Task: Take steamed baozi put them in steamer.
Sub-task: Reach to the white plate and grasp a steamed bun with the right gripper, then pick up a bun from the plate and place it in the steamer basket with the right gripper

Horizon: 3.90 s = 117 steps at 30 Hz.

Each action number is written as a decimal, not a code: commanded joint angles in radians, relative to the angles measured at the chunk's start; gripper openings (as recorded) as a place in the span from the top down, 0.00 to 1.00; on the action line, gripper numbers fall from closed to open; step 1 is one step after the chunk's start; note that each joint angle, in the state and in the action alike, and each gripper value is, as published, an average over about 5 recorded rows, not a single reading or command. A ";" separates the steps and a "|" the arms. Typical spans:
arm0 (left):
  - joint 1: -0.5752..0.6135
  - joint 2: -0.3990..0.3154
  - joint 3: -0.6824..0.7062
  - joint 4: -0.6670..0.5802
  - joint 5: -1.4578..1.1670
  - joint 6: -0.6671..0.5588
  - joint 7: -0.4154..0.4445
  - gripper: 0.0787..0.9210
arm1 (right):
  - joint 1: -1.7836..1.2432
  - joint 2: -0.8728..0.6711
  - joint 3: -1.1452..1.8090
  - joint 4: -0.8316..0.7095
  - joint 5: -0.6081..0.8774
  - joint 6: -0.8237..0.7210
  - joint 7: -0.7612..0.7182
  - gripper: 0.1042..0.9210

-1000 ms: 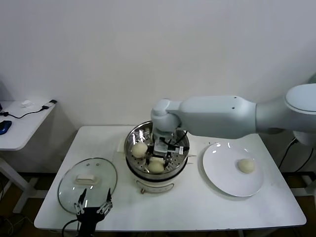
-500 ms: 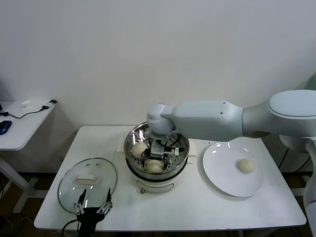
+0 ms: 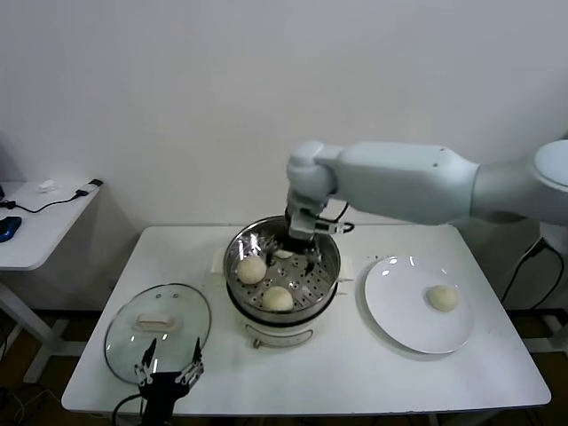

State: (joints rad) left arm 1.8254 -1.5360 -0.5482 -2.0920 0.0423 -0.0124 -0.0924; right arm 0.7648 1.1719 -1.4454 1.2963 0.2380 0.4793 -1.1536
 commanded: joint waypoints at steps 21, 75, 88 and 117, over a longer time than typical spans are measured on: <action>-0.007 -0.005 -0.013 0.010 -0.006 0.008 0.006 0.12 | -0.352 -0.651 0.030 -0.222 -0.013 -0.496 0.108 0.12; -0.003 -0.015 -0.006 0.015 0.003 0.010 0.006 0.12 | -0.309 -0.537 0.058 -0.250 0.094 -0.513 0.089 0.28; 0.004 -0.008 0.011 -0.012 0.007 0.008 0.005 0.12 | 0.187 -0.402 -0.225 0.044 0.472 -0.569 0.081 0.29; 0.004 0.001 0.004 -0.022 -0.002 0.015 0.004 0.12 | -0.022 -0.078 -0.240 0.104 0.585 -0.788 0.411 0.29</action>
State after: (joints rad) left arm 1.8302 -1.5344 -0.5436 -2.1169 0.0413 0.0021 -0.0889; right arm 0.8101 1.0316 -1.6642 1.4143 0.8419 -0.2682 -0.8156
